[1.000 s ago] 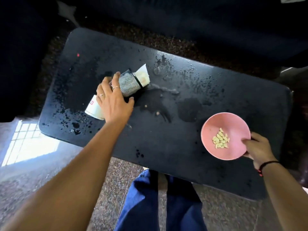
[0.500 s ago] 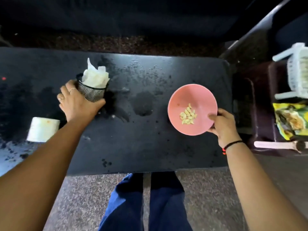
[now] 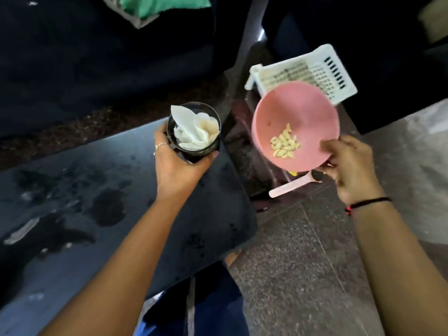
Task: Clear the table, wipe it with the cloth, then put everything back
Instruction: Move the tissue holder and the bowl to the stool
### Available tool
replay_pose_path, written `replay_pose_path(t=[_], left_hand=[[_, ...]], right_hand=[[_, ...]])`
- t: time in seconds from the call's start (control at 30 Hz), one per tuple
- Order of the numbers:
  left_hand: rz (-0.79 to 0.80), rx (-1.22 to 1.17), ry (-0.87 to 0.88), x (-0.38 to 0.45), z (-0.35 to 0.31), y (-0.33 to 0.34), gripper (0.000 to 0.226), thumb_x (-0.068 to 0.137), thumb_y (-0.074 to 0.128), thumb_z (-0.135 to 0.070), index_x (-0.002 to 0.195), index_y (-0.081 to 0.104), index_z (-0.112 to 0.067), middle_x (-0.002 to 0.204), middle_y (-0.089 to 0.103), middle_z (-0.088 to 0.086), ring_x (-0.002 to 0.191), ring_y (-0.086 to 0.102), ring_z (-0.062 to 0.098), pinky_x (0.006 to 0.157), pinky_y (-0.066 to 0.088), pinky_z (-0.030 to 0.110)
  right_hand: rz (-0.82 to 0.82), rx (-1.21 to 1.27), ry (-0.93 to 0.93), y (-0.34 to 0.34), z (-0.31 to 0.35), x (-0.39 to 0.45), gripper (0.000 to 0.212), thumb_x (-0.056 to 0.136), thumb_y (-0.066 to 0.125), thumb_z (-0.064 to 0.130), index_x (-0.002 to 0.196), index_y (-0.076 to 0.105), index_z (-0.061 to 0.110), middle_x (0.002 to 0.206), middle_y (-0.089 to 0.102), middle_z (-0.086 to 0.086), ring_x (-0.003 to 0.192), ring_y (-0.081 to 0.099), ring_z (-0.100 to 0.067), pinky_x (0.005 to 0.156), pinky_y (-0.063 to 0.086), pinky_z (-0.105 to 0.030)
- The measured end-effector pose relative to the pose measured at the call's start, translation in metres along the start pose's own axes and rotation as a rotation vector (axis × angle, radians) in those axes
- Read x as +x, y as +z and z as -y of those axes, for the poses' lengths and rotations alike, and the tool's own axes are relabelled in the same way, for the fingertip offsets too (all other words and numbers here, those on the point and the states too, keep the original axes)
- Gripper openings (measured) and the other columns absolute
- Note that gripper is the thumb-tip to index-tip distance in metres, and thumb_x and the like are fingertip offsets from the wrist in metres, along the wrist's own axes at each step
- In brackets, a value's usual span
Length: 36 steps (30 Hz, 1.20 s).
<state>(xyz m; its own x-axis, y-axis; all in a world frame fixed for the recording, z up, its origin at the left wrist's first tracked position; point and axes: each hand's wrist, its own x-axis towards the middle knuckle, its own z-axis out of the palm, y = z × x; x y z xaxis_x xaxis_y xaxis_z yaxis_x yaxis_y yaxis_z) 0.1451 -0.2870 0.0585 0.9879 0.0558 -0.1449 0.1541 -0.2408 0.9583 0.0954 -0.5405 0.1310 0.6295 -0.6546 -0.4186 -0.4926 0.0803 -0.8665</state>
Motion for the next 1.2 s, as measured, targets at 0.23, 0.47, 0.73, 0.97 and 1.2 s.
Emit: replay_pose_path(t=[0.23,0.47,0.73,0.97,1.2], left_hand=[[0.094,-0.056,0.027,-0.003,-0.021,0.113,0.087,0.058,0.090,-0.020,0.126,0.035,-0.026,0.117,0.051,-0.022,0.107,0.051,-0.015,0.087,0.039,0.003],[0.122,-0.095,-0.055,-0.005,-0.019,0.186,0.094,0.057,0.090,-0.028,0.132,0.035,-0.019,0.120,0.061,-0.004,0.109,0.062,0.010,0.092,0.054,0.039],[0.124,-0.031,-0.015,0.001,-0.027,0.219,0.095,0.056,0.089,-0.036,0.132,0.034,-0.023,0.121,0.062,0.002,0.104,0.063,0.035,0.088,0.054,0.050],[0.153,-0.020,-0.006,-0.001,-0.034,0.236,0.096,0.056,0.090,-0.027,0.133,0.035,-0.013,0.122,0.057,-0.008,0.112,0.058,0.002,0.096,0.050,0.032],[0.230,-0.062,-0.015,-0.017,-0.039,0.253,0.097,0.052,0.090,-0.031,0.133,0.037,-0.018,0.125,0.058,-0.003,0.114,0.056,0.002,0.096,0.047,0.021]], right_hand=[[-0.245,0.092,-0.018,-0.116,0.011,0.107,0.021,0.087,0.049,0.000,0.071,0.049,0.013,0.079,0.058,-0.008,0.067,0.065,-0.017,0.048,0.055,-0.024],[-0.351,0.219,0.272,-0.135,-0.063,0.202,0.010,0.084,0.054,0.001,0.093,0.054,0.004,0.120,0.059,-0.019,0.101,0.063,-0.035,0.053,0.058,-0.031],[-0.313,0.204,0.327,-0.107,-0.076,0.214,0.012,0.087,0.049,-0.004,0.082,0.053,0.005,0.086,0.052,-0.005,0.077,0.055,-0.020,0.054,0.060,-0.038],[-0.340,0.188,0.326,-0.108,-0.079,0.223,0.007,0.089,0.049,0.001,0.090,0.053,0.006,0.083,0.054,-0.002,0.072,0.057,-0.019,0.057,0.060,-0.039],[-0.375,0.227,0.318,-0.120,-0.077,0.238,0.010,0.090,0.047,0.001,0.099,0.050,0.005,0.082,0.052,-0.002,0.072,0.055,-0.018,0.057,0.060,-0.040]])
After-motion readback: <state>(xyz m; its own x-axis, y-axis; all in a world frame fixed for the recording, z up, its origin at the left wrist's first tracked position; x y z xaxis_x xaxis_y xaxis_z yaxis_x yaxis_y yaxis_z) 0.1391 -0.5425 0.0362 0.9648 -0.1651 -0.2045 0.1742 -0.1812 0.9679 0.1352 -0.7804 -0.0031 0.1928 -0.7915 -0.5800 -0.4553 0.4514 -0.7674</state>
